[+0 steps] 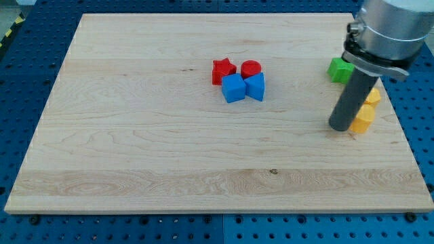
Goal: Point to the red circle
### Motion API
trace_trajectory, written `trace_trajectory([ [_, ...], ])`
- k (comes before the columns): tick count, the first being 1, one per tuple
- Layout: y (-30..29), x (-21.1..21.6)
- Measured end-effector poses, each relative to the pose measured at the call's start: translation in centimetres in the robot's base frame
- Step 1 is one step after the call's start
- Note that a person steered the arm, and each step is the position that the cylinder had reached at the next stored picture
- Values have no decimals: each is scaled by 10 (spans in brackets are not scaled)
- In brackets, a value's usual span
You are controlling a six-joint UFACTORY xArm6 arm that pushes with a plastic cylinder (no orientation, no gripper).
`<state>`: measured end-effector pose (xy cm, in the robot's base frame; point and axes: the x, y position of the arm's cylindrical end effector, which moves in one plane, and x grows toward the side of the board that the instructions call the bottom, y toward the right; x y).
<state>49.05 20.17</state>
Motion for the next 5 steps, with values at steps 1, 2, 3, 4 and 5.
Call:
trace_trajectory([
  [1,16,0],
  [2,16,0],
  [3,-16,0],
  [4,-48,-10],
  [5,-51,-36],
])
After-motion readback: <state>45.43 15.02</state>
